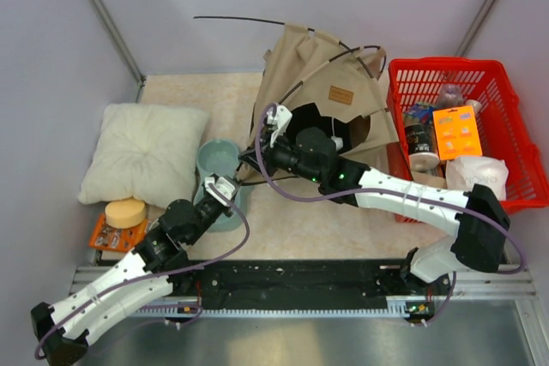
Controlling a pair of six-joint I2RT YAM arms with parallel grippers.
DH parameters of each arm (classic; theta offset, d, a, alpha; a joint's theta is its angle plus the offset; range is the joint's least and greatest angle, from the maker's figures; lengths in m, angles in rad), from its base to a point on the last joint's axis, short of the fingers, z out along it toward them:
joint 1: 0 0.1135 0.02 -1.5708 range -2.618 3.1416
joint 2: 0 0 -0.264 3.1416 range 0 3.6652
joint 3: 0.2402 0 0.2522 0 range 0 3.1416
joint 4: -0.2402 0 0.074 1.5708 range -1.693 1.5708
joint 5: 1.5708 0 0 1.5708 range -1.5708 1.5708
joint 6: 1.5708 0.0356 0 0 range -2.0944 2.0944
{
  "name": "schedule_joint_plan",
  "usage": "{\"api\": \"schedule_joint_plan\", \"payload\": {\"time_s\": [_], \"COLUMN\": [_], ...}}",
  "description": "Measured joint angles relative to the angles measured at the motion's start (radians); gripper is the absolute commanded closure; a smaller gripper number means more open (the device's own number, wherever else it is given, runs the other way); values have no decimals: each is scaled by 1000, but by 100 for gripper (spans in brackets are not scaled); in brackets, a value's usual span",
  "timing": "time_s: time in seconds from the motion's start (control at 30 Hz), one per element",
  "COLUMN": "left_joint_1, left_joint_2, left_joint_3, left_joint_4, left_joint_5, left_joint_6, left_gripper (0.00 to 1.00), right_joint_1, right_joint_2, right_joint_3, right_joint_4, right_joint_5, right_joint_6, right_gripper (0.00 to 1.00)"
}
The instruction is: Set up the pet tent
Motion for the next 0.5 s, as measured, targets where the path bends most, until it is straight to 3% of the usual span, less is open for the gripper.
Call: {"api": "schedule_joint_plan", "payload": {"time_s": [0.5], "left_joint_1": [0], "left_joint_2": [3], "left_joint_3": [34], "left_joint_4": [-71], "left_joint_5": [-28], "left_joint_6": [19], "left_gripper": [97], "right_joint_1": [-1], "right_joint_2": [13], "right_joint_3": [11], "right_joint_4": [1], "right_joint_5": [-84], "right_joint_6": [4], "right_gripper": [100]}}
